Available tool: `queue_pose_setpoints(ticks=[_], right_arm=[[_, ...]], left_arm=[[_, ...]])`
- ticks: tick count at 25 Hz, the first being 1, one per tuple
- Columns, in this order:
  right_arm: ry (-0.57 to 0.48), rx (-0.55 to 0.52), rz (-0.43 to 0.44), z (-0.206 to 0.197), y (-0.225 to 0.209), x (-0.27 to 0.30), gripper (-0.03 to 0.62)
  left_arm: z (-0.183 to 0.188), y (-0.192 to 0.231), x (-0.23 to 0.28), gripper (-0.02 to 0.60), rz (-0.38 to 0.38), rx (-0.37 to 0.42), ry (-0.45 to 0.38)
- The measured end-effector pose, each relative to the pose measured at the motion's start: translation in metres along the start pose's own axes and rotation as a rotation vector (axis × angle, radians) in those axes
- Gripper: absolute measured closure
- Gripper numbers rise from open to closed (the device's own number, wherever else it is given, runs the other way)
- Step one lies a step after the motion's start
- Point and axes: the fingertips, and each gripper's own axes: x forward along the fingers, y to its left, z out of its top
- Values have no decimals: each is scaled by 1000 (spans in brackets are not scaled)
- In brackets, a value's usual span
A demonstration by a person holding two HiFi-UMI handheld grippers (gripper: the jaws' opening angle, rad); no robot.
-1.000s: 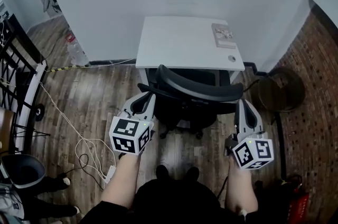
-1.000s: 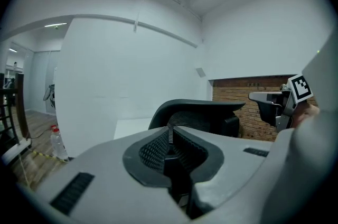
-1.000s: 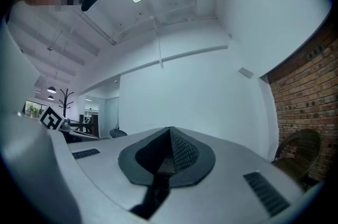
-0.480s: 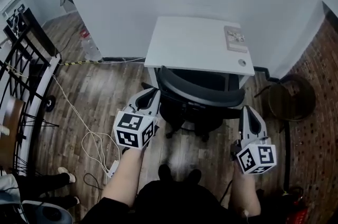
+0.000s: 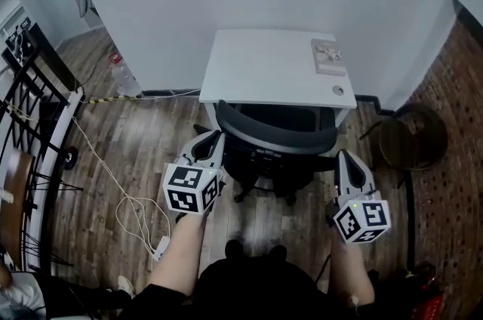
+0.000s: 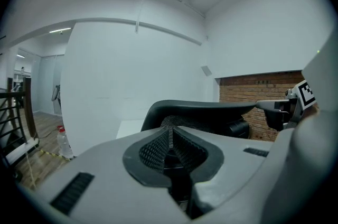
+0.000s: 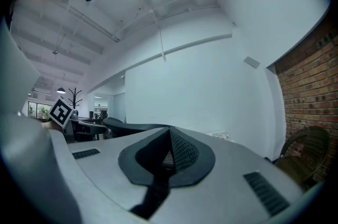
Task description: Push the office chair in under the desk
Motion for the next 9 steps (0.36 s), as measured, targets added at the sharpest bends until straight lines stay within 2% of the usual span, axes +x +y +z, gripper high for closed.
queue_pose_setpoints(ticks=[9], right_arm=[[-11,-30,24,19,3,8,591]], left_arm=[[-3,10,-6,560,47,1,-10]])
